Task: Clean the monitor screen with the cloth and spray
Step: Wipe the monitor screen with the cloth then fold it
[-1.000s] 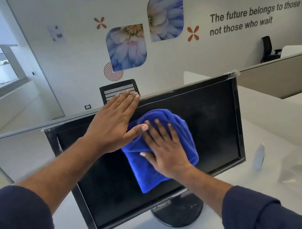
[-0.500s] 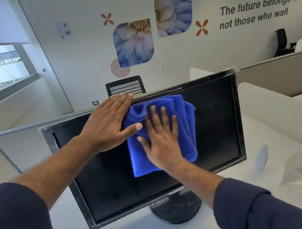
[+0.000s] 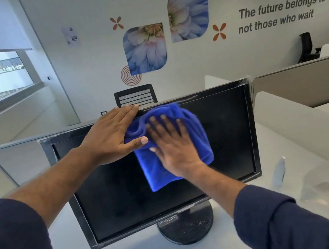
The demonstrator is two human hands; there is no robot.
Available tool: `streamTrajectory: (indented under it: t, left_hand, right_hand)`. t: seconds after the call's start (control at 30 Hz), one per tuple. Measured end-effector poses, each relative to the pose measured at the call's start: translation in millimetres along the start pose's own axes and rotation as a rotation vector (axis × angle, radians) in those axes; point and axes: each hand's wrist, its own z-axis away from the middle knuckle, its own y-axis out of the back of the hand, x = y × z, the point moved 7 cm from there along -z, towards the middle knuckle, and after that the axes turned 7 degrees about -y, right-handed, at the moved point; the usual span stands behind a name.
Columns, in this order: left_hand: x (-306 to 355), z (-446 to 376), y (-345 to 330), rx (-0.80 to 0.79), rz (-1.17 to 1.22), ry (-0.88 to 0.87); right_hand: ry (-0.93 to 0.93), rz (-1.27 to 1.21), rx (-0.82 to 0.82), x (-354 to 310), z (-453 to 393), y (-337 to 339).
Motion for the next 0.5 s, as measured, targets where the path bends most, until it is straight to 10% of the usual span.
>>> streamTrajectory:
  t: [0.3, 0.5]
  left_hand:
    - [0.4, 1.3, -3.4, -0.014, -0.03, 0.033]
    - [-0.1, 5.9, -2.9, 0.009, -0.053, 0.017]
  right_hand:
    - [-0.792, -0.127, 0.002, 184.6, 30.9, 8.1]
    - [-0.744, -0.182, 0.0, 130.8, 34.3, -2.9]
